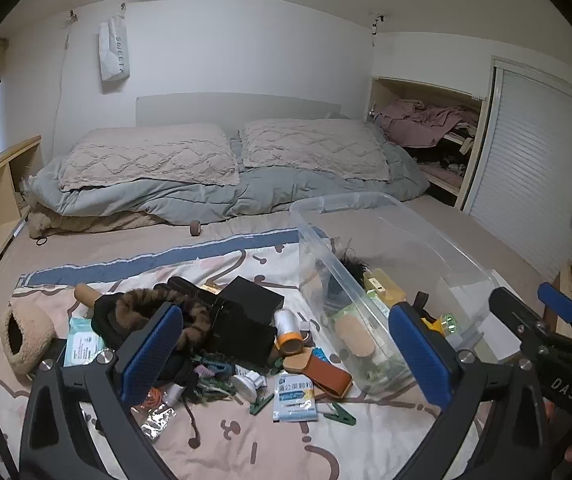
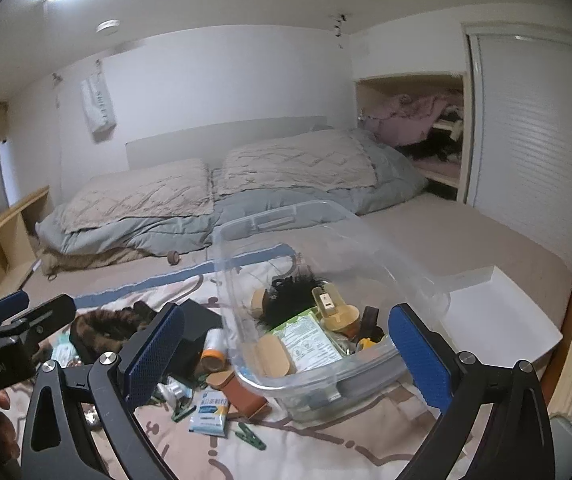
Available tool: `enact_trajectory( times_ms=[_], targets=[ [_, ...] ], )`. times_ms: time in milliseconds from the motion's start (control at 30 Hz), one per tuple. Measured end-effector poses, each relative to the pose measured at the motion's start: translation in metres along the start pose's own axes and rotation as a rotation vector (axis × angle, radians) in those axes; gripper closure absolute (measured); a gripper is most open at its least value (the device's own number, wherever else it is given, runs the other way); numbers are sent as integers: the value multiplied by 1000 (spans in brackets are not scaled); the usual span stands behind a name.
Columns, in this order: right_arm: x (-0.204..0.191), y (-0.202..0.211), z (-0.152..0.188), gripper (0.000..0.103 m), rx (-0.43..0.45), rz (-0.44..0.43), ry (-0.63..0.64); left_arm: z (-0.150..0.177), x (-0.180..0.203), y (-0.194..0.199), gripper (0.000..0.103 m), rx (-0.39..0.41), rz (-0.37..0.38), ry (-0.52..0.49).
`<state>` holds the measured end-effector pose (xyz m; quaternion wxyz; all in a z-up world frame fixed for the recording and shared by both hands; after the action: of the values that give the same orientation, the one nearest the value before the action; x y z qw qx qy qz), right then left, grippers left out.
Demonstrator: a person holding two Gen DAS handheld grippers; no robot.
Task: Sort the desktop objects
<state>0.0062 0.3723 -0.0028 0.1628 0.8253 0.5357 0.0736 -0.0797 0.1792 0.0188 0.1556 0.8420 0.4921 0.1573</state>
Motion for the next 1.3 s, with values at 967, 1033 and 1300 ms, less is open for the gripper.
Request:
enact_trajectory(
  times_ms=[967,1033,1300],
  targets=[
    [-29,42,32,1,-42,31,85,42,-27,50,0,-24,-22,-56],
    [-29,45,34,1,-45,40,85,46,-27,53,0,-33,-18,-67],
    [-25,48,46,1,-81,29,51,56,-28,48,0,-71,-20,-82]
  ],
)
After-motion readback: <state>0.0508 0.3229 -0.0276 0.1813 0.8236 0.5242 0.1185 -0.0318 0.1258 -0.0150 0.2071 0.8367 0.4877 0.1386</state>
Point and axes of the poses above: each gripper's, at about its wrist camera, not at the fingertips, and y roughly against the way its jaws point, x to its right, z to its underside, the point moved 4 cm from there along -y, roughly the way its jaws point, and after that the axes turned 7 degrees about x, right-handed, at the moved point
